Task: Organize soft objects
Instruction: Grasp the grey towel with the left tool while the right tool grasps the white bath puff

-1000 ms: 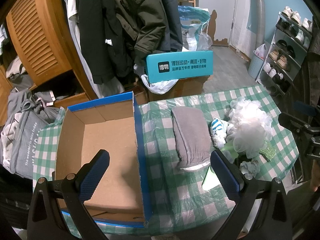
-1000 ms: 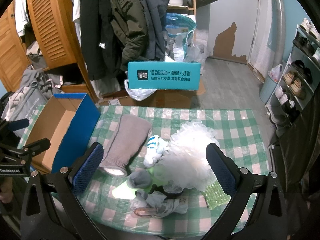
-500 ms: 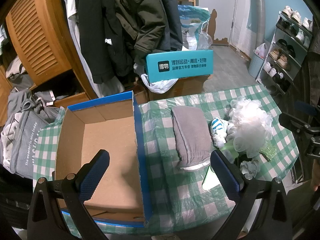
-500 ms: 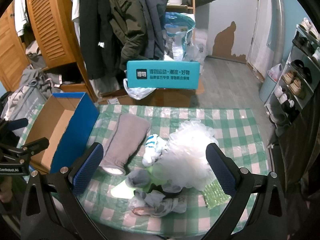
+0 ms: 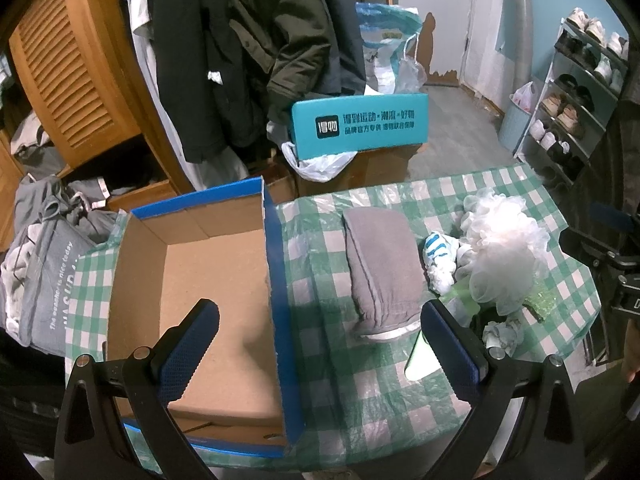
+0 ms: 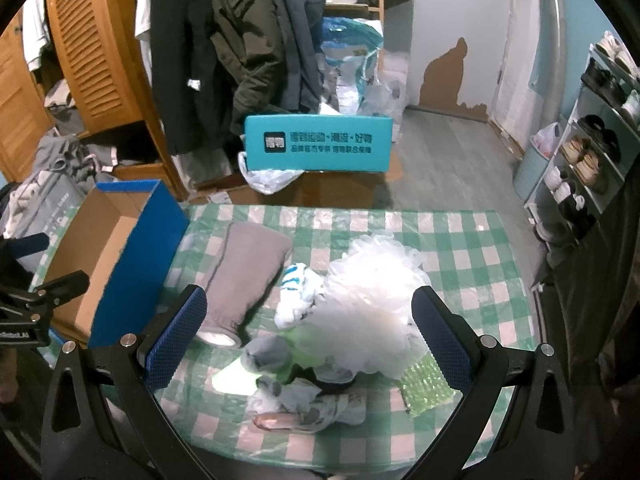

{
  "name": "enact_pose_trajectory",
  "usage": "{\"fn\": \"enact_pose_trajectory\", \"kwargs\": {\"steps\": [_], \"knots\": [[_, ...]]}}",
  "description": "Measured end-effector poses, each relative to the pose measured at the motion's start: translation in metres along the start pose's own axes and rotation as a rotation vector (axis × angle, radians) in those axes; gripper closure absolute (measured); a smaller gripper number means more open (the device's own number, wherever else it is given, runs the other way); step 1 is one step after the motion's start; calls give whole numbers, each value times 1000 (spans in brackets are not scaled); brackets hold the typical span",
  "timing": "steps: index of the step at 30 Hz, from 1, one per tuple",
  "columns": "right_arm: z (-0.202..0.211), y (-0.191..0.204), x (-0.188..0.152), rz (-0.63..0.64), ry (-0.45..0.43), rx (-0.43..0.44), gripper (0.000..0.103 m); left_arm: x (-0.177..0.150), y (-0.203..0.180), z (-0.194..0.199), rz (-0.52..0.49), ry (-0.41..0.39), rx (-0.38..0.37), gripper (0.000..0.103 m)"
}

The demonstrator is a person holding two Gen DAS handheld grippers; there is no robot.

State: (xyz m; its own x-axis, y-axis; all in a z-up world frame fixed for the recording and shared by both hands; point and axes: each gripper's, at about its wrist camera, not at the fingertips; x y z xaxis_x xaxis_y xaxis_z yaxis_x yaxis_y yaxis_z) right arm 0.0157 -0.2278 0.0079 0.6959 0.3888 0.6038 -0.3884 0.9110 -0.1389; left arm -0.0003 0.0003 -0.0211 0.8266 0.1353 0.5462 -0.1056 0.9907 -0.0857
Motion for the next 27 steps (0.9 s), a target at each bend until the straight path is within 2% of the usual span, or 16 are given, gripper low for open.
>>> {"fn": "enact_pose_trajectory", "kwargs": {"steps": [5, 14, 22, 27], "knots": [[-13, -19, -6, -39, 42, 0, 2, 1, -3, -20, 5, 73, 3, 1], [-37, -43, -3, -104, 103, -5, 2, 13, -17, -40, -4, 157, -12, 1], [-65, -55, 8, -133, 161, -19, 2, 30, -37, -58, -42, 189, -4, 1], [-84, -58, 6, -127, 203, -29, 2, 39, -43, -80, -14, 220, -11, 1]]}}
Point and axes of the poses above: each gripper's, at about its wrist camera, not at the fingertips, and z roughly against the way its jaws point, y to its left, x to its top, and after that the axes turned 15 degrees about z, right-handed
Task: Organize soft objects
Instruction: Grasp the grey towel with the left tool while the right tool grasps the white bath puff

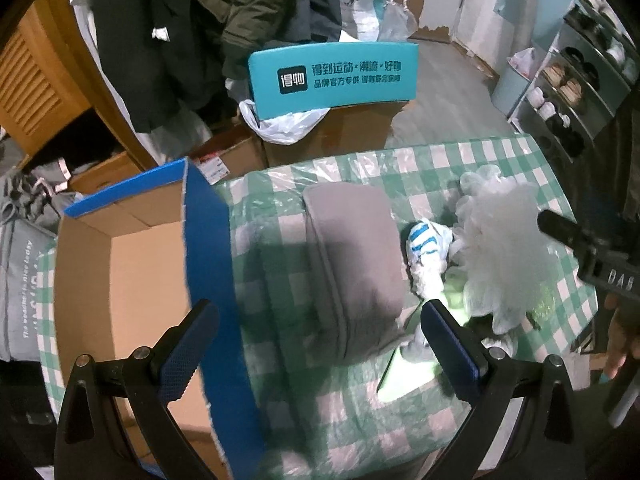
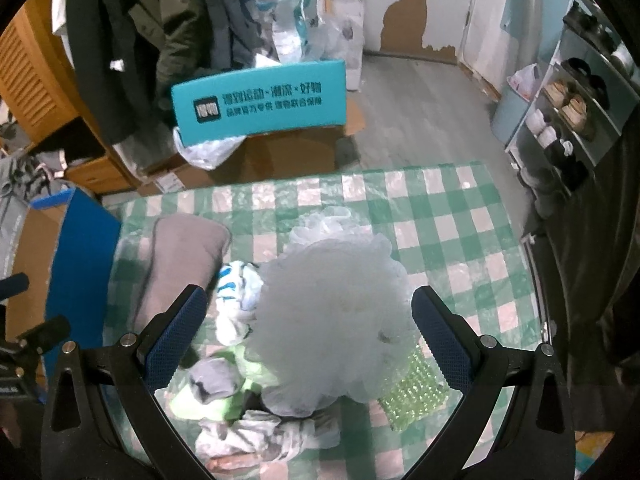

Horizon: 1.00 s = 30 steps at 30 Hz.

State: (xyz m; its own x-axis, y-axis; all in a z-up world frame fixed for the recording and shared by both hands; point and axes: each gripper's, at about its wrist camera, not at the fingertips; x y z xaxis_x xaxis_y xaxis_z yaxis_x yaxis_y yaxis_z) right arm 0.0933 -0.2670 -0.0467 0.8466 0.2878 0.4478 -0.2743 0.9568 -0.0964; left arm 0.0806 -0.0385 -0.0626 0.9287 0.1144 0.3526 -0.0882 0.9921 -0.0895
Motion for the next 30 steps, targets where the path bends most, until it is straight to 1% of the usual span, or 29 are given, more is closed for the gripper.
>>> {"fn": "enact_pose_trajectory", "kwargs": {"steps": [4, 9, 12, 18, 22, 26, 30], "knots": [[-19, -4, 0, 2, 47, -14, 2, 8, -6, -23, 16, 57, -14, 1], [-40, -11, -2, -26, 101, -6, 2, 12, -14, -53, -15, 100, 32, 1], [-49, -13, -4, -42, 124, 10, 2, 12, -17, -68, -12, 136, 38, 1], [-67, -9, -7, -24, 174, 3, 2, 12, -25, -86, 5, 192, 16, 1], [-81, -7, -12, -17, 216, 11, 2, 11, -32, -100, -6, 220, 27, 1], [-92, -1, -15, 18, 240, 14, 2, 9, -40, -116, -42, 246, 42, 1], [-100, -4, -21, 1, 260, 29, 2, 8, -43, -129, -39, 271, 40, 1]]}}
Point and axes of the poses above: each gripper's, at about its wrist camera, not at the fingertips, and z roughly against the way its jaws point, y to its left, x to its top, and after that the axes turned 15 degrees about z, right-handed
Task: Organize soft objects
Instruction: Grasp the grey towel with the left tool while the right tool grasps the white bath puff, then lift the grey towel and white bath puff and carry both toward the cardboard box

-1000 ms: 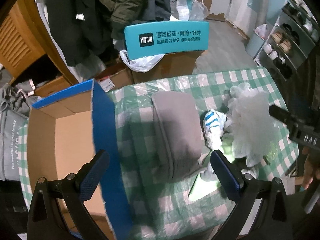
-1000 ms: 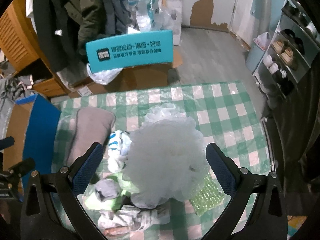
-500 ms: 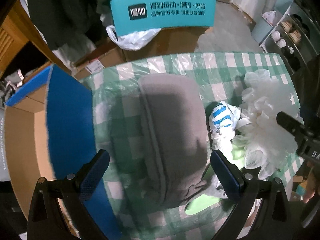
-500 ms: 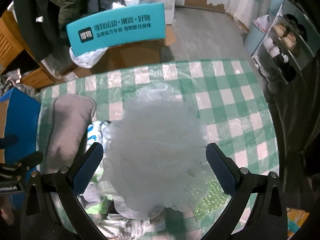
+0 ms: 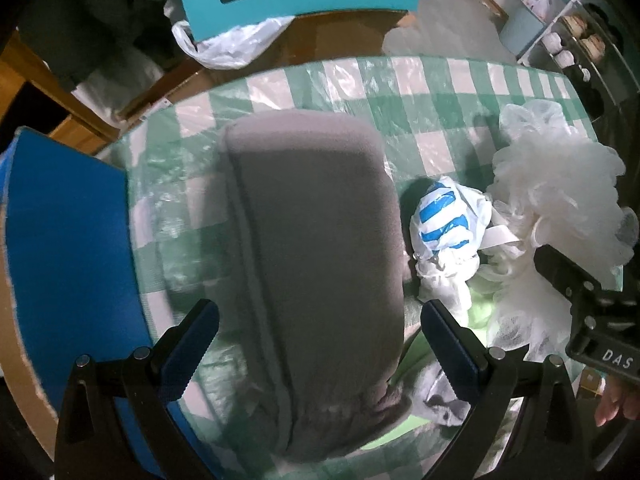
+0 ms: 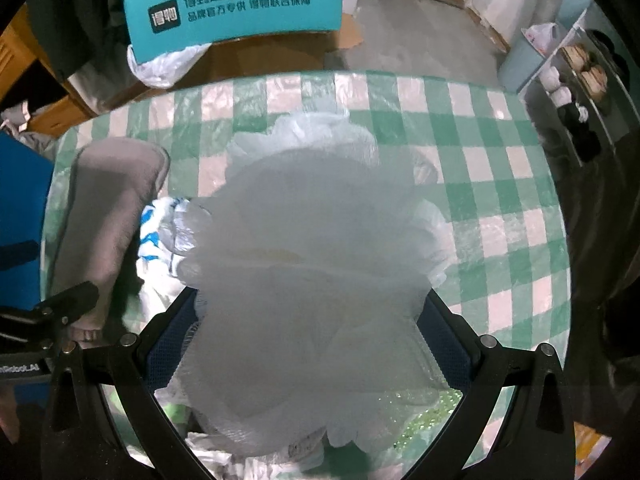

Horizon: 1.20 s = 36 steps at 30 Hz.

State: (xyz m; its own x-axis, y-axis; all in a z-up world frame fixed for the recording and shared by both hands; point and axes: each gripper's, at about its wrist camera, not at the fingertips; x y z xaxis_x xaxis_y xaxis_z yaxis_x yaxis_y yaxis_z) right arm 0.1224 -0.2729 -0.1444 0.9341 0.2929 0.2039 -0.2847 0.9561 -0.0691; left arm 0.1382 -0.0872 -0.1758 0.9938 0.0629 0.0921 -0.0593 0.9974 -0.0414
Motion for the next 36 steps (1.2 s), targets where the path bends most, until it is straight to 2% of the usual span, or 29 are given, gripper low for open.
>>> {"fn": "enact_pose_trajectory", "kwargs": {"steps": [7, 12, 13, 14, 15, 20, 22, 24, 25, 29, 30, 36], "knots": [[-21, 0, -2, -16, 30, 56, 2, 2, 0, -22, -9, 45, 23, 1], [-25, 10, 1, 58, 28, 21, 2, 6, 11, -34, 44, 80, -19, 3], [-24, 12, 1, 77, 26, 9, 5, 7, 13, -34, 52, 83, -24, 4], [-24, 15, 2, 96, 26, -1, 9, 8, 13, -33, 53, 73, -30, 7], [-24, 16, 2, 113, 28, -10, 10, 10, 14, -32, 50, 66, -44, 14], [-23, 27, 3, 184, 43, -45, 28, 13, 12, -30, 12, 42, -42, 26], [-19, 28, 0, 198, 41, -50, 34, 9, 10, -27, -5, 25, -39, 36], [-16, 27, -1, 201, 30, -52, 38, 6, 10, -21, -25, 4, -22, 56], [-13, 25, 0, 197, 24, -49, 40, 6, 10, -19, -33, -3, -19, 62], [-1, 23, 3, 179, -3, -37, 45, 7, 12, -11, -39, -25, -32, 70], [1, 25, 3, 181, -9, -36, 46, -1, 11, -6, -41, -32, -31, 71], [20, 28, 1, 198, -56, -41, 48, -23, 11, 19, -60, -95, -35, 71]]}}
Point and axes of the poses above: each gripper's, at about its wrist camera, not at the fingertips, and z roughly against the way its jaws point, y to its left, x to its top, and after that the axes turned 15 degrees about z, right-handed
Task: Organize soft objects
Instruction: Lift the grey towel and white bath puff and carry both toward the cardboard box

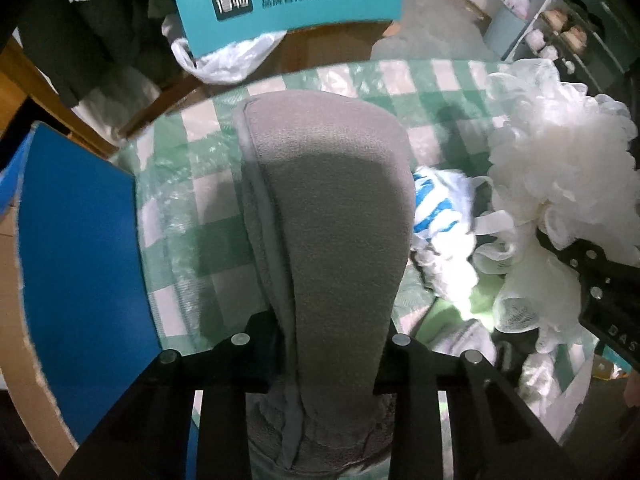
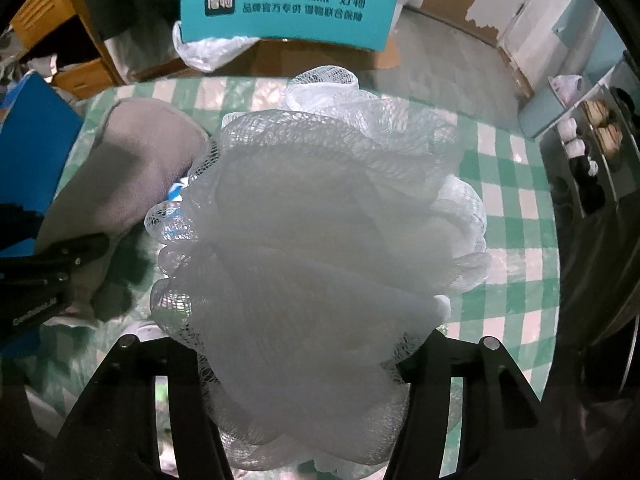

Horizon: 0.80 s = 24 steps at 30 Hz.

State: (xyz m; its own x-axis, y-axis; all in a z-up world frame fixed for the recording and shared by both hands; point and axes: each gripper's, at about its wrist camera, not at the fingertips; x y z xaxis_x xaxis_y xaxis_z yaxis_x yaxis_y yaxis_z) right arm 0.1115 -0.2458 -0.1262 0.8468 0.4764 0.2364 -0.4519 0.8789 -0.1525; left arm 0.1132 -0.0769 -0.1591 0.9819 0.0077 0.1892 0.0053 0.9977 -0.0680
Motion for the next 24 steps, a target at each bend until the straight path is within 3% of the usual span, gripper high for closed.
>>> {"fn": "enact_pose_trajectory", "kwargs": {"steps": [24], "knots": [[89, 10, -7, 6, -176, 14, 50, -33, 23, 98, -57, -223, 33, 71]]}}
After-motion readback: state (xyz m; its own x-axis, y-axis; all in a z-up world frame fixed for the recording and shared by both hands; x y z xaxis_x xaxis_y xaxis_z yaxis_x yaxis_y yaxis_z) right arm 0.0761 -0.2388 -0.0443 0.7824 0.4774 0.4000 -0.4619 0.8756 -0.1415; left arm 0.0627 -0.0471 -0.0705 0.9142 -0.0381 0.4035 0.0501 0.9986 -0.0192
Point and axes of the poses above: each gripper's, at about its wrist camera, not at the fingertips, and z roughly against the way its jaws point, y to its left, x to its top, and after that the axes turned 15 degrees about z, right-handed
